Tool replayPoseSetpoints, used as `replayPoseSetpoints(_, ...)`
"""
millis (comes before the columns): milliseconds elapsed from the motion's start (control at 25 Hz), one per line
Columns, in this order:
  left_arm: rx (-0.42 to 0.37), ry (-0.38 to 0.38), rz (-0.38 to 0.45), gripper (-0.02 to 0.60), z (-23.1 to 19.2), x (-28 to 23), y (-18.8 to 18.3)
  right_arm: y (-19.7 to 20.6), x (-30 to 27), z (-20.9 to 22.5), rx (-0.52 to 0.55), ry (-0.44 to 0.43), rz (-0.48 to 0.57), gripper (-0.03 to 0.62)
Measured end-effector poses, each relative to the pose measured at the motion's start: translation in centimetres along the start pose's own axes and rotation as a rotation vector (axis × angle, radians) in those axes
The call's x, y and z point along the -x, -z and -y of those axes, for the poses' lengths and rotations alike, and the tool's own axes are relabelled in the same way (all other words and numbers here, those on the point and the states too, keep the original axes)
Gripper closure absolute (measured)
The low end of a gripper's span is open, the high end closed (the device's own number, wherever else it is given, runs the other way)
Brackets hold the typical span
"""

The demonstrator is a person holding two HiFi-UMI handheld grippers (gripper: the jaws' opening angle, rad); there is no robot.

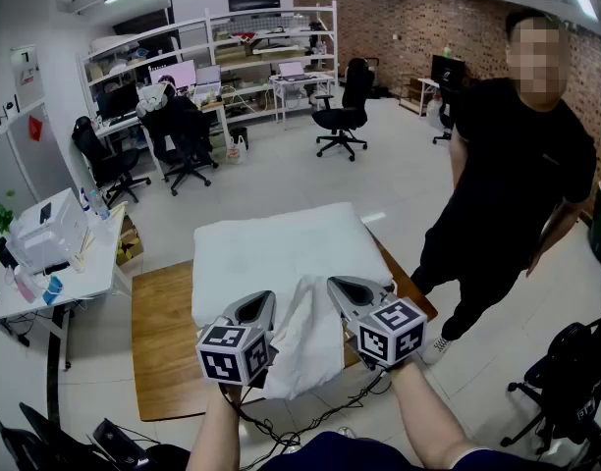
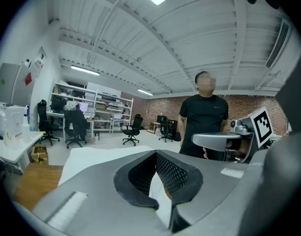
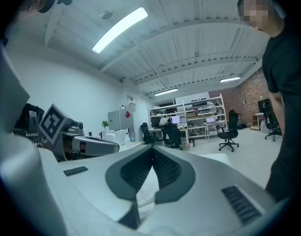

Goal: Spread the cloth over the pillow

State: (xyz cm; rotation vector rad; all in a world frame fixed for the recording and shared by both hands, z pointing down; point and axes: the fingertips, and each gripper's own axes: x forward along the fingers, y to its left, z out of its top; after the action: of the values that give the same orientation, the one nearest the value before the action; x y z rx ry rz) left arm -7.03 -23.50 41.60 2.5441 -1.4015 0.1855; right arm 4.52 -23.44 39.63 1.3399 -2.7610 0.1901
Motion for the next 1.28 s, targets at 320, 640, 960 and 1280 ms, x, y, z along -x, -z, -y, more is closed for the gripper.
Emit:
replayPoseSetpoints(320,-0.021,-0.003,0.008,0.574,-0.5,-1.5,-0.7,-0.6,-0.7,0.8,0.01,0.007,0.013,0.591)
replayPoseSetpoints(640,-0.052,-0.034,-0.01,0.572,-1.5,-3.8,1.4,0.3,-1.0,1.5,0.006,0.021,-0.005,0.591)
replayPoseSetpoints(960,-0.079,-0.041,-0.075,0.556,-3.0,-8.0,4.6,1.1,-1.6,2.4,-0.014,0.03,-0.026,0.591)
replayPoseSetpoints(1280,-0.17,-0.043,-0.15,0.473,-4.0,-12.3,8.0,1.6,-2.5,2.7,-0.018,0.04,-0.043,0.591)
